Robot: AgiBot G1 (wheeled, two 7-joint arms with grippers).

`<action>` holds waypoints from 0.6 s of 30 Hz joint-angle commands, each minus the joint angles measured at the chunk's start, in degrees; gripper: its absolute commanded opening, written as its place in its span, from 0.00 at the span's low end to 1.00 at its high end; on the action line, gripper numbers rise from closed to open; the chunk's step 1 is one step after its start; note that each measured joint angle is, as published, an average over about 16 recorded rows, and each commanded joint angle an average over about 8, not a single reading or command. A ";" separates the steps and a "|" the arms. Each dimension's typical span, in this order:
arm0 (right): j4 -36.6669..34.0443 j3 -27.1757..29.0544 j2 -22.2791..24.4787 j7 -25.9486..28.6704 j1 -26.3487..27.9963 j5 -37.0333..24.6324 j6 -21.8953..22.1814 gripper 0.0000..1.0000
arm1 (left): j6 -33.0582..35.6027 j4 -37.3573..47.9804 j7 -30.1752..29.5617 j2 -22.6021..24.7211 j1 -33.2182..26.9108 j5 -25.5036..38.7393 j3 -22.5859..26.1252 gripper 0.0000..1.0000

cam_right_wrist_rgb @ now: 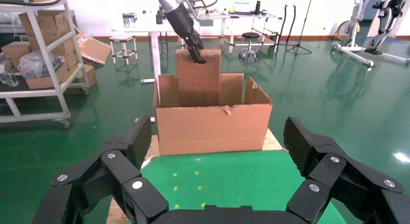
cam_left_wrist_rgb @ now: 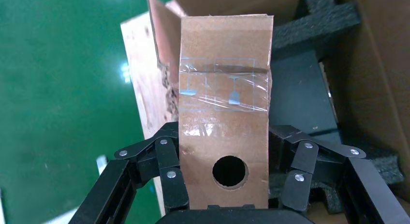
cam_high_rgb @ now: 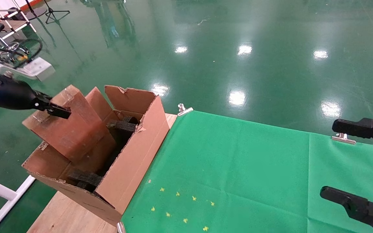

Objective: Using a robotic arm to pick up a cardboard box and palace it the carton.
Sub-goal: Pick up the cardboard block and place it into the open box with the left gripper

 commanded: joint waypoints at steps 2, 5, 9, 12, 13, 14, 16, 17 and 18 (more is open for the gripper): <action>0.00 0.00 0.00 0.00 0.00 0.00 0.00 1.00 | -2.85 3.22 -1.27 1.77 0.89 1.21 0.56 0.00; 0.00 0.00 0.00 0.00 0.00 0.00 0.00 1.00 | -5.65 5.76 -2.73 3.18 1.99 1.39 0.53 0.00; 0.00 0.00 0.00 0.00 0.00 0.00 0.00 1.00 | -9.05 8.26 -3.19 4.58 3.76 0.46 -0.11 0.00; 0.00 0.00 0.00 0.00 0.00 0.00 0.00 1.00 | -11.41 9.63 -2.65 5.52 5.21 -0.53 -0.72 0.00; 0.00 0.00 0.00 0.00 0.00 0.00 0.00 1.00 | -12.18 10.04 -2.36 5.83 5.70 -0.84 -0.91 0.00; 0.00 0.00 0.00 0.00 0.00 0.00 0.00 1.00 | -12.91 10.45 -2.07 6.14 6.19 -1.16 -1.10 0.00; 0.00 0.00 0.00 0.00 0.00 0.00 0.00 1.00 | -14.22 11.25 -1.41 6.76 7.16 -1.67 -1.40 0.00; 0.00 0.00 0.00 0.00 0.00 0.00 0.00 1.00 | -14.83 11.65 -1.07 7.06 7.63 -1.91 -1.54 0.00; 0.00 0.00 0.00 0.00 0.00 0.00 0.00 1.00 | -15.41 12.03 -0.74 7.34 8.08 -2.13 -1.67 0.00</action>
